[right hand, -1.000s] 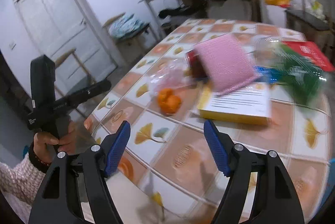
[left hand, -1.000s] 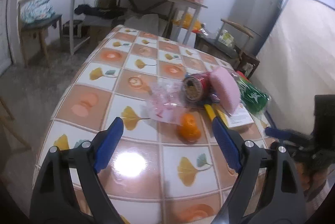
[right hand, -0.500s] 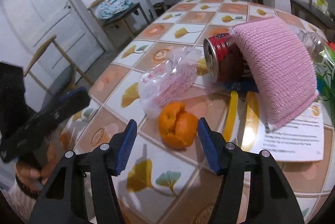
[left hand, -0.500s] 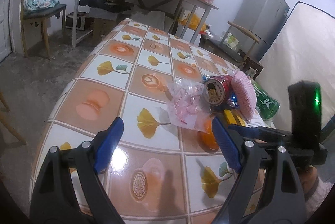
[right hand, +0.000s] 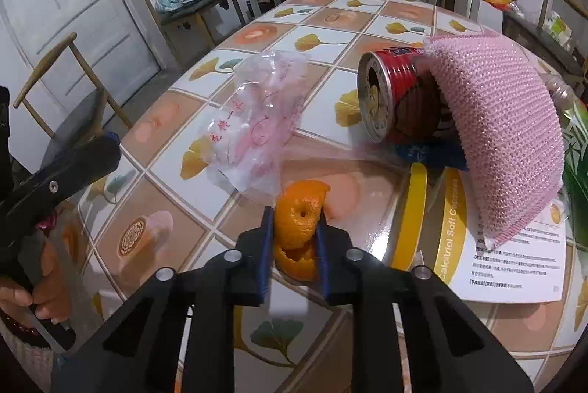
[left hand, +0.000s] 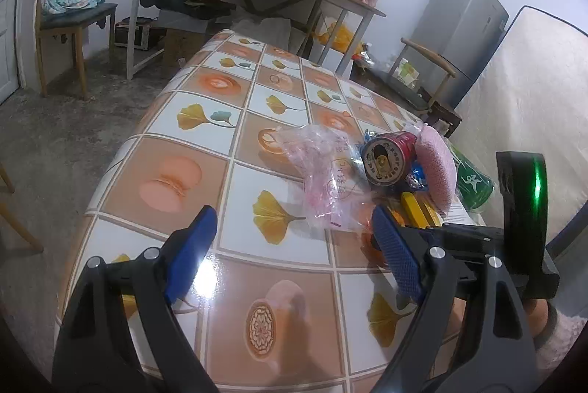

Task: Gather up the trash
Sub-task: 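Grasp the orange peel with the right tool while the left tool grasps the clear plastic bag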

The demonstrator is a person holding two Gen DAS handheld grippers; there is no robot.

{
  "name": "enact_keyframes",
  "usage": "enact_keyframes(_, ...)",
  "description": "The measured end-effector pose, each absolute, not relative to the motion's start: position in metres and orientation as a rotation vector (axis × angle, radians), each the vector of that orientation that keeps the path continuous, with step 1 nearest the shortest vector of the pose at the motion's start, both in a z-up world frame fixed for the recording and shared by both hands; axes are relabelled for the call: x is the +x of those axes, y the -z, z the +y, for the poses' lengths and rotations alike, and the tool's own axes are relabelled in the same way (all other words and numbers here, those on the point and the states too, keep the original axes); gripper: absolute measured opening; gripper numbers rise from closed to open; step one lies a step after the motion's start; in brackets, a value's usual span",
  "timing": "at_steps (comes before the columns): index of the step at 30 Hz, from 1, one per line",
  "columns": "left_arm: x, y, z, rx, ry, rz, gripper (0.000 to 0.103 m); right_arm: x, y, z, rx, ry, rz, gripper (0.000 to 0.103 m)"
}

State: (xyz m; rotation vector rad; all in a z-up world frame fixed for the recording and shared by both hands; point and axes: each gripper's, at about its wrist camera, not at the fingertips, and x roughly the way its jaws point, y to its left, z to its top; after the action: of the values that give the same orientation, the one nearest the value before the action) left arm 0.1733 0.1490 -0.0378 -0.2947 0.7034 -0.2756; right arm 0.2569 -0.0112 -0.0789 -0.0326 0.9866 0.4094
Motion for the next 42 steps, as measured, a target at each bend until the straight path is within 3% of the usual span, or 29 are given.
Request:
enact_keyframes(7,0.179,0.037,0.139,-0.257,0.308,0.728,0.082,0.241,0.07,-0.019,-0.018,-0.422,0.979,0.014)
enact_keyframes(27,0.247,0.057,0.058,0.038,0.338,0.922,0.082,0.195,0.058,-0.114,0.156,-0.326,0.961,0.014)
enact_keyframes(29,0.246,0.057,0.052,0.086,0.323,0.921,0.069,0.193,0.06,-0.12,0.173,-0.321,0.961,0.014)
enact_keyframes(33,0.245,0.059,0.049,0.124,0.311,0.932,0.06,0.19,0.061,-0.127,0.191,-0.311,0.953,0.014)
enact_keyframes(38,0.237,0.052,0.051,0.151,0.295,0.923,0.04,0.19,0.06,-0.135,0.206,-0.3,0.942,0.014)
enact_keyframes(42,0.23,0.05,0.053,0.164,0.282,0.924,0.035,0.189,0.058,-0.143,0.219,-0.288,0.932,0.014)
